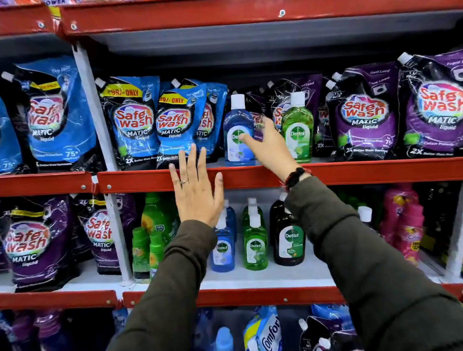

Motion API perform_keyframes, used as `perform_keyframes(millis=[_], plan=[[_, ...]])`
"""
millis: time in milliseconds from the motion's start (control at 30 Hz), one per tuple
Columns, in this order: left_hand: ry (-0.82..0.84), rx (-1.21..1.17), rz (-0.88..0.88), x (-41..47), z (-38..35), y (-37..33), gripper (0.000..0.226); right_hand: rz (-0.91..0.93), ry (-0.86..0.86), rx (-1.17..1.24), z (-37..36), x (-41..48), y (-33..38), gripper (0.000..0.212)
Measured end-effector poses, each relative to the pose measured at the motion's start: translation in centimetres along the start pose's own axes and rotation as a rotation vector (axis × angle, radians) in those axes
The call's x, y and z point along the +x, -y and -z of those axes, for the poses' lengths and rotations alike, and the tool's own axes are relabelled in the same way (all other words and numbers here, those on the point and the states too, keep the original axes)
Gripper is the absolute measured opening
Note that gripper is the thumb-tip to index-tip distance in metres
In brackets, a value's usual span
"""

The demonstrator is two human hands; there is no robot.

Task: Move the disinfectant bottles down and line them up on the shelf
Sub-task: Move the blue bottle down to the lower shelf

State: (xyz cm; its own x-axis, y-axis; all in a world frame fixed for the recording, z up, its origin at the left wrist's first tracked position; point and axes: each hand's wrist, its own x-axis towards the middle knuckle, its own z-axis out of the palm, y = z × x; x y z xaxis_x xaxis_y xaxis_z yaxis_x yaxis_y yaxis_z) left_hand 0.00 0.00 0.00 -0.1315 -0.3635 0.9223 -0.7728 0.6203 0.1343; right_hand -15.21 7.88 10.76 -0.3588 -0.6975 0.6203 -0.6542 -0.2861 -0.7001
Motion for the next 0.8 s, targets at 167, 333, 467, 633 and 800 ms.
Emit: perform_keyframes(millis=[167, 333, 467, 633, 800], plan=[[0.037, 0.023, -0.062, -1.6, -0.9, 0.1, 0.067, -0.051, 0.013, 0.000, 0.7, 0.6, -1.8, 0.053], [0.010, 0.036, -0.068, 1.6, -0.8, 3.0, 0.069, -0.061, -0.012, 0.107, -1.0, 2.2, 1.1, 0.039], [0.016, 0.039, -0.076, 0.9, -0.9, 2.6, 0.071, -0.025, -0.055, 0.192, -1.1, 1.9, 1.3, 0.034], [0.021, 0.046, -0.070, 0.1, -1.3, 2.6, 0.071, 0.039, -0.054, 0.299, -0.3, 0.7, 2.2, 0.029], [0.019, 0.018, -0.079, -0.1, -0.9, 2.7, 0.071, 0.024, -0.050, 0.341, -0.2, -2.1, 2.5, 0.030]])
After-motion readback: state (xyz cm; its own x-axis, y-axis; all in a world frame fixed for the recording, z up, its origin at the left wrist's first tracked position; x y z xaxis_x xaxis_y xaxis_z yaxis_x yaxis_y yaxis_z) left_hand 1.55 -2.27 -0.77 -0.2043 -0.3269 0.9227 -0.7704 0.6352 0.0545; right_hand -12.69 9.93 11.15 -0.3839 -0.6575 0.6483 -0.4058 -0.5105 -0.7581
